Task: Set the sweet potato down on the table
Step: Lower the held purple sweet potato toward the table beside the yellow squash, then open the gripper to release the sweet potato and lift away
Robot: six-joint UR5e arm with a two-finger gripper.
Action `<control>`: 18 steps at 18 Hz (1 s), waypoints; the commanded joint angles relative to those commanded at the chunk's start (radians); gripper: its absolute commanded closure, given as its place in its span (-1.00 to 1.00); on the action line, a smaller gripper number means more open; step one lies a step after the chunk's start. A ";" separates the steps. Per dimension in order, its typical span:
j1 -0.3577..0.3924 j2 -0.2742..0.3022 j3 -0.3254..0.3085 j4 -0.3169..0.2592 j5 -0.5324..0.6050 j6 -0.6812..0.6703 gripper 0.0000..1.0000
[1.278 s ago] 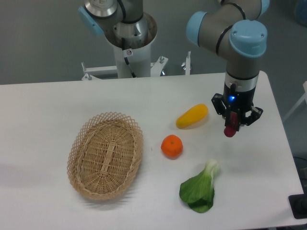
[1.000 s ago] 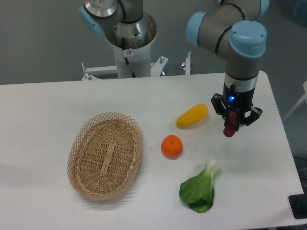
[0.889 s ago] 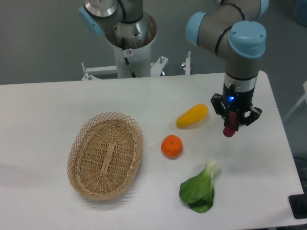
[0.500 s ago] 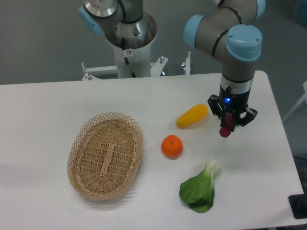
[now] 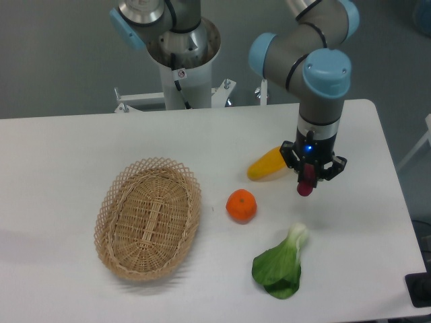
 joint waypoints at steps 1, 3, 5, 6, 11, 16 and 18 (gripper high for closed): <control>-0.002 -0.011 -0.008 0.032 0.000 -0.029 0.37; -0.020 -0.040 -0.014 0.071 0.002 -0.054 0.37; -0.034 -0.064 -0.012 0.075 0.005 -0.049 0.35; -0.038 -0.074 -0.009 0.075 0.005 -0.046 0.34; -0.040 -0.092 -0.009 0.074 0.006 -0.011 0.34; -0.041 -0.100 -0.009 0.075 0.008 -0.008 0.32; -0.041 -0.100 -0.008 0.075 0.008 -0.006 0.27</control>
